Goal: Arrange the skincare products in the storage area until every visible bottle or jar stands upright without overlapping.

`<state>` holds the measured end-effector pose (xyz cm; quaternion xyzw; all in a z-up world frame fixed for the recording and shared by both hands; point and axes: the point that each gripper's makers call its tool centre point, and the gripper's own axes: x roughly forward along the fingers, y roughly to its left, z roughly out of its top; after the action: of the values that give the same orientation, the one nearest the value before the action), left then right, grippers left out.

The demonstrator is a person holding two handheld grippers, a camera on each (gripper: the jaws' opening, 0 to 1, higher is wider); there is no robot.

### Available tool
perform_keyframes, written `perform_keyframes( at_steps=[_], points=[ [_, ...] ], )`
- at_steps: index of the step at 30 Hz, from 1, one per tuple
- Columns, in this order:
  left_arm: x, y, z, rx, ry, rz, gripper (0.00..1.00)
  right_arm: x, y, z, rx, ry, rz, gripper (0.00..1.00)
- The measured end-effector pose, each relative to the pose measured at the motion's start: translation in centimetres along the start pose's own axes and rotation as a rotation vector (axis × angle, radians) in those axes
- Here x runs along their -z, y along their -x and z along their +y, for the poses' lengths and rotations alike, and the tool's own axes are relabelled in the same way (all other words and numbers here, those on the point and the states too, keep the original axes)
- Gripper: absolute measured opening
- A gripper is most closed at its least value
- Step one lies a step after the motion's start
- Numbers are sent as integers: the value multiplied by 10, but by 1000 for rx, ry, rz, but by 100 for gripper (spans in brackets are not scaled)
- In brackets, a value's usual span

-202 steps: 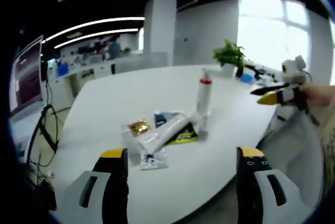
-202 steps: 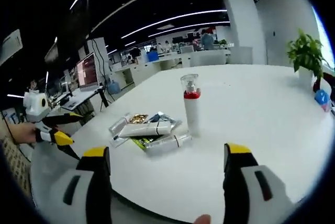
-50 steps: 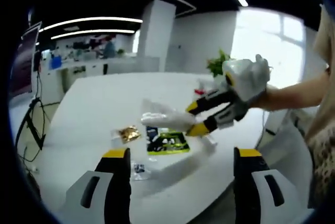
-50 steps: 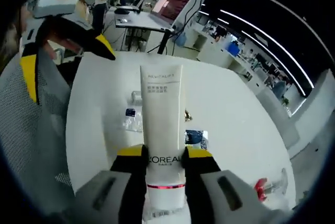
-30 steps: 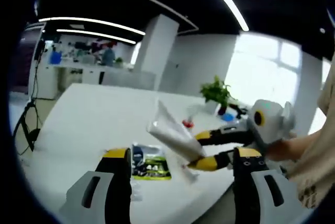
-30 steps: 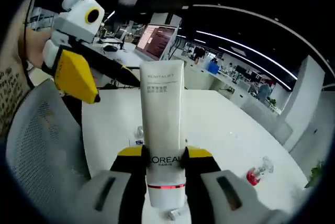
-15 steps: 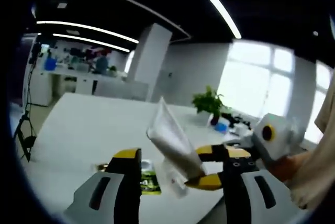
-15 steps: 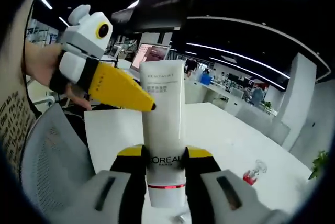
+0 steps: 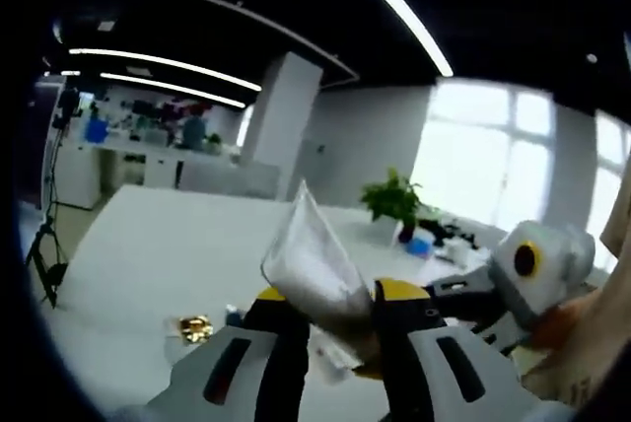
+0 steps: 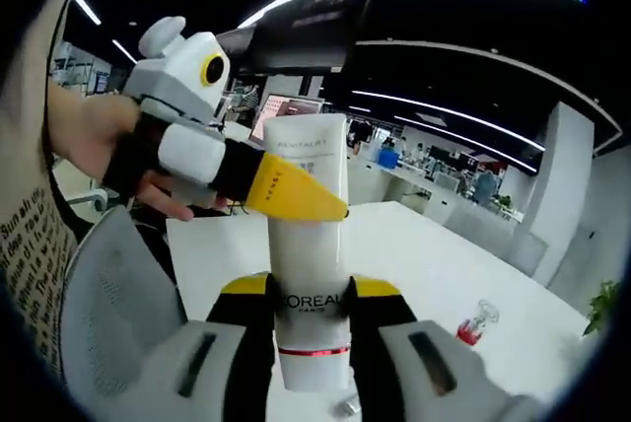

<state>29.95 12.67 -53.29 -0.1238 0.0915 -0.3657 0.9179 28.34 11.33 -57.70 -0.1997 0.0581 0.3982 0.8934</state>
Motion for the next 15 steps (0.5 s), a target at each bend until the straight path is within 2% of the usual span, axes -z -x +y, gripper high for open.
perform_keyframes(
  at_steps=[2, 5, 9, 11, 15],
  points=[
    [2, -1, -2, -9, 2, -2, 21, 3, 2, -1, -7, 0, 8, 27],
    [4, -3, -13, 26, 37, -11, 16, 5, 7, -1, -19, -20, 2, 28],
    [9, -8, -22, 55, 35, 25, 14, 13, 14, -1, -49, -43, 15, 28],
    [13, -12, -25, 69, 73, 43, 13, 17, 17, -1, -61, -61, 14, 29],
    [15, -15, -30, 89, 89, 58, 12, 19, 21, -2, -94, -89, 11, 29]
  ],
)
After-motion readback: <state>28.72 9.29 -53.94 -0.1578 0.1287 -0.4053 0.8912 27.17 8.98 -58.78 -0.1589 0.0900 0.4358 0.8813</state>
